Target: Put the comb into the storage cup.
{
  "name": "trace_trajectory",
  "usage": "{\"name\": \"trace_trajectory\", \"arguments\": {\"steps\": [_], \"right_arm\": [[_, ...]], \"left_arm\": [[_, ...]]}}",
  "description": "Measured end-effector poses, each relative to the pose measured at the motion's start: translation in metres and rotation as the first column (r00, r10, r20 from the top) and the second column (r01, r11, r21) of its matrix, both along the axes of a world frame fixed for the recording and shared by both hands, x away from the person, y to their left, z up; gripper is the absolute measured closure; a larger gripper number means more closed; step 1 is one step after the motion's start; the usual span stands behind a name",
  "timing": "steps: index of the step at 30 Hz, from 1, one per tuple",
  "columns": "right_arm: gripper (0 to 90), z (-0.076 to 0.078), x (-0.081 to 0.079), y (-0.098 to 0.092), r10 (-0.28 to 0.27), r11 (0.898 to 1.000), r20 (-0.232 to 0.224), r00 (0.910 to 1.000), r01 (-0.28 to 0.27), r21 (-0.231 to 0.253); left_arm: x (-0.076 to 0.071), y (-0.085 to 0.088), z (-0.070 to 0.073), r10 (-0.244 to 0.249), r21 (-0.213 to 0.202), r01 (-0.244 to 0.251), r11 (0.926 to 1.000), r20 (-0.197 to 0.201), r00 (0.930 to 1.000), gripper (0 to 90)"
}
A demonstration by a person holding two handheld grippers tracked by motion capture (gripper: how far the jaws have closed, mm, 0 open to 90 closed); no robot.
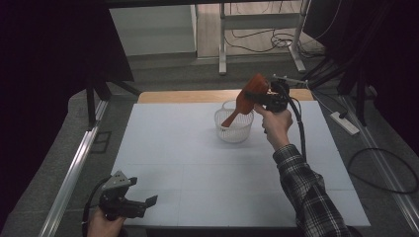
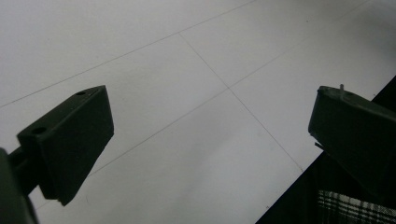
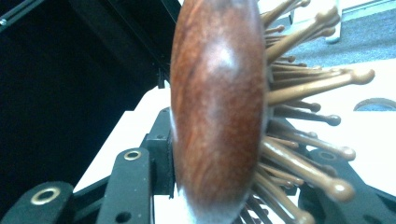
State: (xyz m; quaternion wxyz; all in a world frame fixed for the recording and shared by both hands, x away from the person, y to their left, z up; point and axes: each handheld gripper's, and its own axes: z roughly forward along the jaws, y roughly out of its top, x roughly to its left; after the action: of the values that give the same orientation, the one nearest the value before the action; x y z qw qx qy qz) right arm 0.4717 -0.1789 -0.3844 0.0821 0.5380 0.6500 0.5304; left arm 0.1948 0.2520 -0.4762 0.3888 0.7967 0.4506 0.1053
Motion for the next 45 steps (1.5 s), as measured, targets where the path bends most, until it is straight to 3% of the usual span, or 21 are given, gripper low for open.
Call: {"name": "trace_trajectory", "arguments": {"steps": [24, 45], "right_arm": [[53.2, -0.026, -0.004, 0.006, -0.018, 0.999, -0.019, 0.9997, 0.017, -0.045], [50.6, -0.044, -0.004, 0.002, -0.05, 0.998, -0.041, 0.9979, 0.049, -0.031]], "left_arm": [[0.001, -0.001, 0.0, 0.005, 0.016, -0.005, 0.9999, -0.008, 1.0, 1.3], [0.002, -0.001, -0.001, 0.02, 0.021, -0.02, 0.9996, -0.022, 0.9995, 1.0]]}}
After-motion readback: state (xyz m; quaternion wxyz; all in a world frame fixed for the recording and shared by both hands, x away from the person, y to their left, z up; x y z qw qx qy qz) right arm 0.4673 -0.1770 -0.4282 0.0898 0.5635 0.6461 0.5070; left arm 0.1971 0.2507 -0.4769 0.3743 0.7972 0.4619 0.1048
